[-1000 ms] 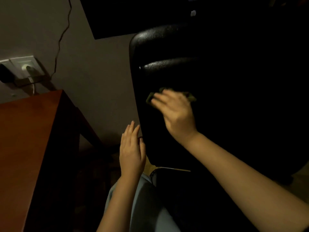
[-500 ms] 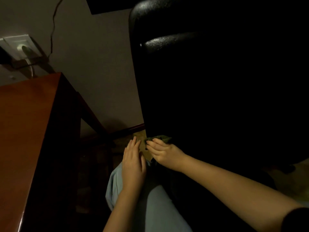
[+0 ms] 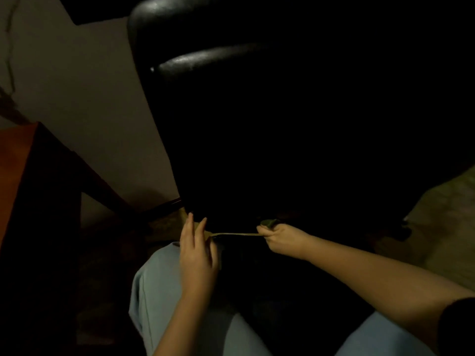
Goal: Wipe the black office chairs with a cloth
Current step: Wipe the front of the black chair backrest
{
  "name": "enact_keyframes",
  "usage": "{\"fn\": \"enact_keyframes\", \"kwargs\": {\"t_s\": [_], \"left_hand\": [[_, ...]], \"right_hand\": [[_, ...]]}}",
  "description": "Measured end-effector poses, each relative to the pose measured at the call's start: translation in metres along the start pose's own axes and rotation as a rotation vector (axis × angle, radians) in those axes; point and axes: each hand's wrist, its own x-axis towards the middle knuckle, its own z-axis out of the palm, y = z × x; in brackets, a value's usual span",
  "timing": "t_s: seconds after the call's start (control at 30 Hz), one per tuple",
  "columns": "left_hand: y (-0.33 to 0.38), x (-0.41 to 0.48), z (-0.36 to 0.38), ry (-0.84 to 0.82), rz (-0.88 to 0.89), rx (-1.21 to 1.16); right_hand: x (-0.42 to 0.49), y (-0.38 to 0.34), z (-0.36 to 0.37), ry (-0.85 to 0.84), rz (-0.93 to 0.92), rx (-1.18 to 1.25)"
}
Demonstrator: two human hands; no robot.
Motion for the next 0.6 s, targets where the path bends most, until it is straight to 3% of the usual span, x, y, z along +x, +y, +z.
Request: {"fn": "enact_keyframes", "kwargs": {"t_s": [0.33, 0.5, 0.6], "left_hand": [[0.078, -0.004, 0.045, 0.013, 0.293, 0.014], [0.106, 0.006, 0.062, 0.019, 0.382, 0.022], [0.113, 0.010, 0.063, 0.029, 0.420, 0.030]], "right_hand": [[-0.135, 0.036, 0.063, 0.017, 0.075, 0.068], [-0.168, 0.042, 0.075, 0.176, 0.089, 0.079], [-0.186, 0.050, 0.083, 0.471, 0.058, 0.053]]}}
